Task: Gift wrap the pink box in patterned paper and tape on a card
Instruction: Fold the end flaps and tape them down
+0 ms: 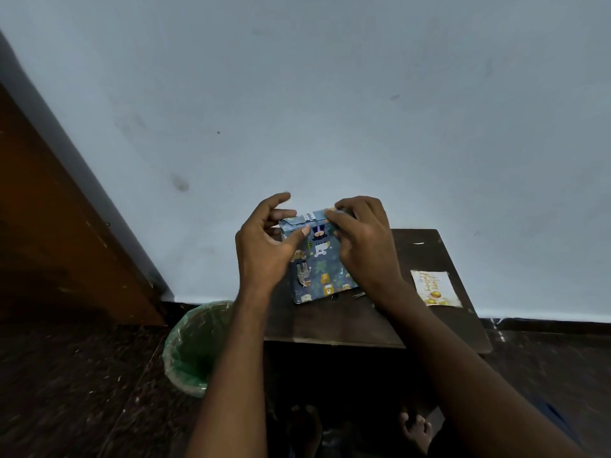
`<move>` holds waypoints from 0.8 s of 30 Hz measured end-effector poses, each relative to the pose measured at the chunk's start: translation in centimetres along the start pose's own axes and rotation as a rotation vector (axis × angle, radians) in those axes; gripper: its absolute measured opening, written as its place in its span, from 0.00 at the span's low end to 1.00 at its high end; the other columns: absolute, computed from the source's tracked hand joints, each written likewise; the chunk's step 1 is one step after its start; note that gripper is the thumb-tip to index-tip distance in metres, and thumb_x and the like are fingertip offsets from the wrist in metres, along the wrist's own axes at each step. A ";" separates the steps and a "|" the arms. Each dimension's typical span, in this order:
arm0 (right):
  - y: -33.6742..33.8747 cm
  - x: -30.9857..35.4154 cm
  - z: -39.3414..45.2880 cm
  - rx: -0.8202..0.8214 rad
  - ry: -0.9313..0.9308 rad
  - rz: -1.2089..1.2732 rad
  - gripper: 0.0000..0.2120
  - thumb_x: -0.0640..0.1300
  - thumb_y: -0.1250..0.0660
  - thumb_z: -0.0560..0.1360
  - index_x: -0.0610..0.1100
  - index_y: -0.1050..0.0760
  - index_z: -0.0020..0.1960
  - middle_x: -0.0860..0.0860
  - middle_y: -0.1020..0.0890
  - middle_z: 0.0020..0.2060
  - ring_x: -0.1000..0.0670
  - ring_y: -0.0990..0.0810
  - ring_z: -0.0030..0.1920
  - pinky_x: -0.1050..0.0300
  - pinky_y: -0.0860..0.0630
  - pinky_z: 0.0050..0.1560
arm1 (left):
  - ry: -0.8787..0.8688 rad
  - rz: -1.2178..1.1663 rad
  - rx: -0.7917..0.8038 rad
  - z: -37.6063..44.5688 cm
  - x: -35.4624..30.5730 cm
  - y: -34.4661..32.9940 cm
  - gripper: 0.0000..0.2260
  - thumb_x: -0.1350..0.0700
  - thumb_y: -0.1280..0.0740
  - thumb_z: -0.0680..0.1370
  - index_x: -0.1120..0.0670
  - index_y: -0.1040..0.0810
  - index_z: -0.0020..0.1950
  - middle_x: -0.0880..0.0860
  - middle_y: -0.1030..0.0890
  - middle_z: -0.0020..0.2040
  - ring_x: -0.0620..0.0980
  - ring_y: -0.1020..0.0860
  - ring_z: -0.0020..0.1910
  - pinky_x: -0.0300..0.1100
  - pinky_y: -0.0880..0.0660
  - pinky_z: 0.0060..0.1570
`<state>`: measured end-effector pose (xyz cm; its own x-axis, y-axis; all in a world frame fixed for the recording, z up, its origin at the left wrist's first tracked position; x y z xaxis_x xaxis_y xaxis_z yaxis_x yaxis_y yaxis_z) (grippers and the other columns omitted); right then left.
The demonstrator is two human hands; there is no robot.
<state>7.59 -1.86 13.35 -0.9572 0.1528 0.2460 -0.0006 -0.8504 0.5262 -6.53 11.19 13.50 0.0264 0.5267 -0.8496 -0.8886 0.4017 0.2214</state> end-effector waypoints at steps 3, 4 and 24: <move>-0.3 0.6 0.1 -0.012 -0.005 0.032 0.20 0.25 0.32 0.69 0.37 0.16 0.58 0.43 0.17 0.55 0.41 0.21 0.58 0.45 0.22 0.53 | 0.030 -0.042 -0.026 -0.6 0.1 -0.1 0.27 0.57 0.16 0.70 0.44 0.18 0.67 0.45 0.13 0.51 0.54 0.16 0.49 0.44 0.19 0.50; -0.4 0.9 0.2 -0.001 0.000 0.070 0.21 0.24 0.32 0.69 0.37 0.16 0.58 0.43 0.17 0.55 0.41 0.20 0.58 0.46 0.21 0.54 | 0.036 -0.060 -0.030 -0.8 0.1 -0.1 0.27 0.56 0.15 0.70 0.44 0.18 0.66 0.46 0.13 0.50 0.56 0.16 0.49 0.45 0.19 0.49; -1.2 4.5 0.7 0.168 0.039 0.298 0.18 0.33 0.24 0.73 0.43 0.17 0.61 0.49 0.19 0.50 0.48 0.23 0.52 0.61 0.30 0.54 | 0.387 -0.668 -0.045 -1.1 2.0 -0.3 0.25 0.75 0.33 0.76 0.58 0.21 0.70 0.59 0.13 0.52 0.48 0.14 0.43 0.37 0.20 0.42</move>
<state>3.43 0.16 14.38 -0.9183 -0.1120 0.3798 0.3256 -0.7595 0.5632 -6.74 11.28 11.24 0.4091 -0.1196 -0.9046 -0.7580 0.5073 -0.4099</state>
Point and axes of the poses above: each hand's wrist, its own z-axis towards the middle knuckle, its own y-axis out of the back of the hand, x = y × z, the point moved 6 cm from there along z, towards the middle knuckle
